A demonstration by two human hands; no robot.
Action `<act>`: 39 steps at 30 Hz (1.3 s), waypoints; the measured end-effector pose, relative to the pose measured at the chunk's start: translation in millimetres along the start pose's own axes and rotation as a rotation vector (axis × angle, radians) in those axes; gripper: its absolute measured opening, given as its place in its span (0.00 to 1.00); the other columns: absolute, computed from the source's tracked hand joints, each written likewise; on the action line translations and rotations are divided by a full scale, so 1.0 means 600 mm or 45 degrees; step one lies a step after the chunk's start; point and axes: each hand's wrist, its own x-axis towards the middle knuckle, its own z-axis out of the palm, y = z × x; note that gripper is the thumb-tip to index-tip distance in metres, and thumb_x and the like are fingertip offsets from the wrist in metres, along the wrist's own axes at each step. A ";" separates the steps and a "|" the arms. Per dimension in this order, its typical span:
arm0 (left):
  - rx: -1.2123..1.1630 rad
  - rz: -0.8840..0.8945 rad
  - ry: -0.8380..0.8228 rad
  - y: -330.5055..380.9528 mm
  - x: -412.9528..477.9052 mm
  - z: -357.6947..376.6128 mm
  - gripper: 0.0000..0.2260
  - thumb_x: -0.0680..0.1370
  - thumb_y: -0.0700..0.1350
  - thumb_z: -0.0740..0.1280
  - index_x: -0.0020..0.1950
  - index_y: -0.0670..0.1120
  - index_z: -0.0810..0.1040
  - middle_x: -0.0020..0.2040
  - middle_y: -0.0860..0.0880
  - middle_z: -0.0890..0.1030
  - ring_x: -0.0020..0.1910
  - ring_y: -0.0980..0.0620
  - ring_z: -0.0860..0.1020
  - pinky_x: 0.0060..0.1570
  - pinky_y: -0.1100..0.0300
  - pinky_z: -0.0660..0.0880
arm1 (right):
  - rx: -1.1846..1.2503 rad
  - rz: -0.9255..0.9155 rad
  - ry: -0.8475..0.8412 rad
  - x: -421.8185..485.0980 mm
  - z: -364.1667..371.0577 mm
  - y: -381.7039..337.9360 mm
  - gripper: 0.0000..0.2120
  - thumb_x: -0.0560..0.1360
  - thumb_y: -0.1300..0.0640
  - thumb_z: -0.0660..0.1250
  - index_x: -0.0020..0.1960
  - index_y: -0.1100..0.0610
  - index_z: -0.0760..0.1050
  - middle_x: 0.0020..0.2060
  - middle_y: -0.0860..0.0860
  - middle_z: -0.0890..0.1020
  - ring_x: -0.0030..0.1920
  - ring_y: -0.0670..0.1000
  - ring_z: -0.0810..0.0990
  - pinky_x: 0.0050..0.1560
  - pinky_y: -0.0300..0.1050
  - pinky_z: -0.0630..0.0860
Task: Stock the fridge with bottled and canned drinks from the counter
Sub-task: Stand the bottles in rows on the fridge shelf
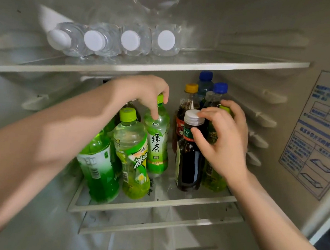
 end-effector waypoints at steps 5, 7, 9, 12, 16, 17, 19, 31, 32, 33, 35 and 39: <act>0.027 0.033 -0.047 -0.005 0.037 -0.005 0.23 0.64 0.44 0.80 0.56 0.44 0.77 0.57 0.40 0.78 0.54 0.39 0.78 0.55 0.46 0.76 | -0.006 -0.031 0.032 -0.003 0.002 0.002 0.13 0.71 0.55 0.72 0.54 0.57 0.79 0.53 0.49 0.81 0.65 0.59 0.70 0.57 0.62 0.71; 0.016 0.021 -0.053 -0.009 0.050 -0.004 0.21 0.66 0.43 0.79 0.55 0.43 0.75 0.56 0.38 0.78 0.52 0.39 0.79 0.51 0.47 0.79 | -0.006 -0.037 0.045 -0.004 0.002 0.003 0.13 0.71 0.55 0.72 0.54 0.57 0.79 0.53 0.49 0.81 0.65 0.59 0.70 0.57 0.62 0.71; 0.052 -0.012 -0.049 -0.011 0.065 -0.001 0.22 0.67 0.43 0.78 0.56 0.41 0.74 0.52 0.38 0.78 0.42 0.42 0.78 0.32 0.58 0.78 | -0.014 -0.040 0.050 -0.003 0.002 0.003 0.13 0.71 0.54 0.71 0.54 0.57 0.79 0.53 0.49 0.81 0.65 0.59 0.70 0.56 0.61 0.72; 0.110 -0.019 -0.054 -0.015 0.093 0.002 0.25 0.69 0.44 0.77 0.61 0.38 0.73 0.57 0.36 0.77 0.47 0.42 0.77 0.37 0.57 0.76 | -0.027 -0.052 0.064 -0.003 0.006 0.004 0.13 0.71 0.53 0.70 0.54 0.57 0.79 0.52 0.48 0.81 0.64 0.59 0.71 0.56 0.61 0.72; 0.156 0.005 -0.077 -0.019 0.129 -0.006 0.27 0.70 0.45 0.76 0.65 0.39 0.71 0.60 0.37 0.76 0.52 0.43 0.76 0.50 0.51 0.74 | -0.040 -0.068 0.096 -0.002 0.010 0.007 0.12 0.72 0.52 0.69 0.53 0.56 0.79 0.52 0.47 0.81 0.63 0.59 0.72 0.56 0.61 0.72; 0.161 0.012 -0.072 -0.020 0.137 -0.007 0.27 0.70 0.46 0.76 0.65 0.40 0.70 0.61 0.38 0.76 0.51 0.44 0.75 0.49 0.52 0.74 | -0.038 -0.069 0.099 -0.002 0.011 0.007 0.12 0.72 0.52 0.69 0.52 0.56 0.79 0.52 0.47 0.81 0.63 0.59 0.72 0.56 0.60 0.71; 0.169 0.025 -0.057 -0.023 0.149 -0.006 0.27 0.71 0.45 0.75 0.66 0.41 0.70 0.62 0.41 0.74 0.49 0.46 0.73 0.45 0.56 0.72 | -0.029 -0.065 0.106 -0.002 0.012 0.008 0.11 0.72 0.53 0.69 0.52 0.56 0.79 0.52 0.47 0.81 0.63 0.59 0.71 0.56 0.60 0.71; 0.160 0.043 -0.010 -0.022 0.181 0.002 0.30 0.70 0.43 0.75 0.68 0.38 0.68 0.51 0.42 0.74 0.42 0.47 0.73 0.33 0.59 0.71 | -0.058 -0.054 0.135 -0.008 0.017 0.005 0.11 0.71 0.53 0.69 0.52 0.55 0.79 0.52 0.46 0.81 0.66 0.57 0.70 0.56 0.59 0.71; 0.150 0.038 -0.006 -0.021 0.180 0.002 0.30 0.71 0.43 0.75 0.68 0.37 0.68 0.49 0.44 0.72 0.40 0.47 0.73 0.29 0.62 0.70 | -0.058 -0.056 0.132 -0.008 0.016 0.005 0.11 0.71 0.53 0.69 0.52 0.55 0.79 0.52 0.46 0.81 0.66 0.57 0.70 0.56 0.60 0.71; 0.137 0.028 -0.006 -0.021 0.181 0.002 0.29 0.71 0.42 0.75 0.68 0.37 0.68 0.47 0.45 0.70 0.36 0.48 0.73 0.24 0.63 0.70 | -0.059 -0.057 0.130 -0.008 0.015 0.005 0.12 0.71 0.52 0.69 0.52 0.56 0.79 0.52 0.47 0.81 0.66 0.57 0.70 0.55 0.60 0.71; 0.104 0.005 -0.021 -0.020 0.180 0.001 0.28 0.72 0.41 0.74 0.68 0.37 0.68 0.41 0.48 0.69 0.31 0.52 0.71 0.19 0.68 0.69 | -0.058 -0.058 0.130 -0.008 0.014 0.004 0.12 0.71 0.53 0.69 0.52 0.56 0.79 0.52 0.47 0.81 0.65 0.58 0.70 0.56 0.60 0.71; 0.058 0.019 -0.010 -0.019 0.181 -0.006 0.21 0.75 0.39 0.70 0.67 0.39 0.71 0.37 0.50 0.70 0.35 0.49 0.73 0.39 0.55 0.79 | -0.057 -0.066 0.138 -0.009 0.012 -0.001 0.11 0.71 0.54 0.69 0.52 0.56 0.79 0.52 0.47 0.81 0.65 0.58 0.70 0.56 0.60 0.71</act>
